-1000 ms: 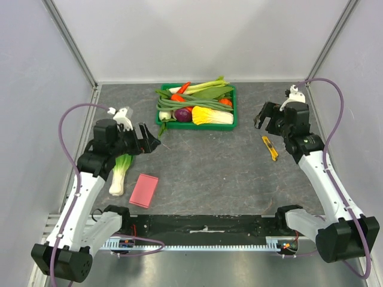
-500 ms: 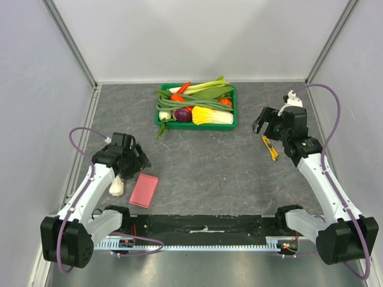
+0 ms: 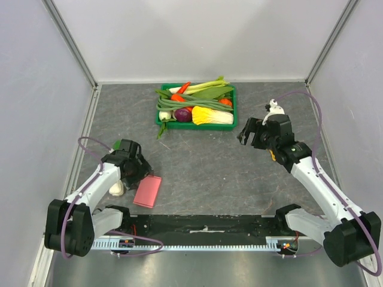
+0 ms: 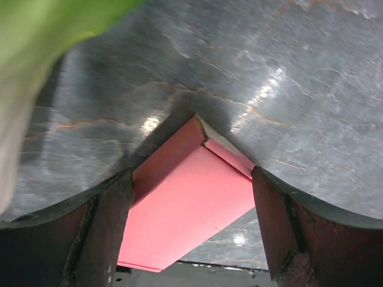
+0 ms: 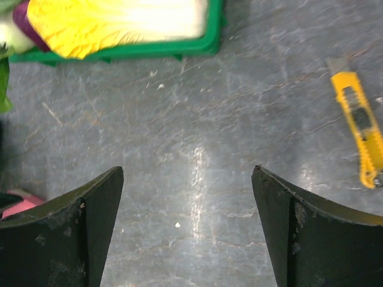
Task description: Unpack the express box
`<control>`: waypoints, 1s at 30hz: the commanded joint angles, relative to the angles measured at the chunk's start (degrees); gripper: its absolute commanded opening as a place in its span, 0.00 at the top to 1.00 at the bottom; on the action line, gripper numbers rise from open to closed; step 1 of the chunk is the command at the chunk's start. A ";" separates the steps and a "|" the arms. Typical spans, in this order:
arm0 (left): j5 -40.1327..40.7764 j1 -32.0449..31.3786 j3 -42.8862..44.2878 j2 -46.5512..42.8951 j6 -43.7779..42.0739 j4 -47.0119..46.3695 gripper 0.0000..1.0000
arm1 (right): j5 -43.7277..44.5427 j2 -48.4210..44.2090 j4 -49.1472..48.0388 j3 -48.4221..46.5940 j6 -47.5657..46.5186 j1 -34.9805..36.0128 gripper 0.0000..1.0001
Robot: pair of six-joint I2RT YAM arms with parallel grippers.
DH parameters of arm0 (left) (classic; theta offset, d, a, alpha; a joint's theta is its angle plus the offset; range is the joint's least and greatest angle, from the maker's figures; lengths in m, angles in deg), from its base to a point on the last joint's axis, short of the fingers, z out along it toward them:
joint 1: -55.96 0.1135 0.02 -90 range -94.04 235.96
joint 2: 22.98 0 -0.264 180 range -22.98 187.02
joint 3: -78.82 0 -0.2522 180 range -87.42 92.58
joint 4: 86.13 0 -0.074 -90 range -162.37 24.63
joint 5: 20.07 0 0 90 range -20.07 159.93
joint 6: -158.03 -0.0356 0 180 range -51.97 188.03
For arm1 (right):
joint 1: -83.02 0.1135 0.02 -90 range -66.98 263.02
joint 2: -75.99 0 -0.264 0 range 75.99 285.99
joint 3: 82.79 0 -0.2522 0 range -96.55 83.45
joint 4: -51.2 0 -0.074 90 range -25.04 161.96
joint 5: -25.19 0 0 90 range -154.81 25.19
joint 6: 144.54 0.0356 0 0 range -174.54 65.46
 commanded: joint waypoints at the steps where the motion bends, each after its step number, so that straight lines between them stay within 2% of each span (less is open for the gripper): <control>1: -9.65 -1.32 -3.64 -0.55 3.87 -6.28 0.16 | 2.99 -1.62 0.06 1.46 1.98 4.31 0.06; 6: -15.02 -4.74 -4.71 -1.43 7.93 -14.53 0.19 | 5.10 -1.54 0.15 2.43 2.34 7.91 0.06; 10: -17.22 -6.42 -1.74 4.17 7.93 -18.06 0.20 | 4.76 -0.66 -0.11 3.04 -0.46 10.73 0.08; 14: -16.35 -7.30 1.70 5.17 4.68 -14.65 0.20 | 2.39 -1.44 -1.95 5.14 -3.80 15.12 0.11; 20: -12.39 -7.30 0.04 -4.57 2.30 -7.36 0.15 | -5.26 -2.42 -8.01 9.63 -6.27 23.11 0.16; 23: -13.09 -7.39 -2.94 -7.57 3.79 -4.98 0.17 | -5.36 -0.66 -11.79 11.48 -6.71 29.44 0.32; 24: -13.35 -7.39 -3.74 -9.15 5.02 -4.62 0.18 | -4.92 0.04 -13.71 11.74 -6.63 32.85 0.47; 26: -14.06 -7.39 -6.11 -10.65 5.73 -3.66 0.21 | -2.30 3.20 -15.75 11.92 -6.80 36.47 0.65; 27: -14.23 -7.39 -6.64 -11.88 6.34 -3.31 0.23 | -1.41 4.51 -17.23 11.75 -7.15 39.71 0.78; 30: -13.97 -7.65 -7.70 -13.47 6.78 -2.34 0.25 | -0.09 11.10 -21.27 10.78 -7.77 44.90 0.87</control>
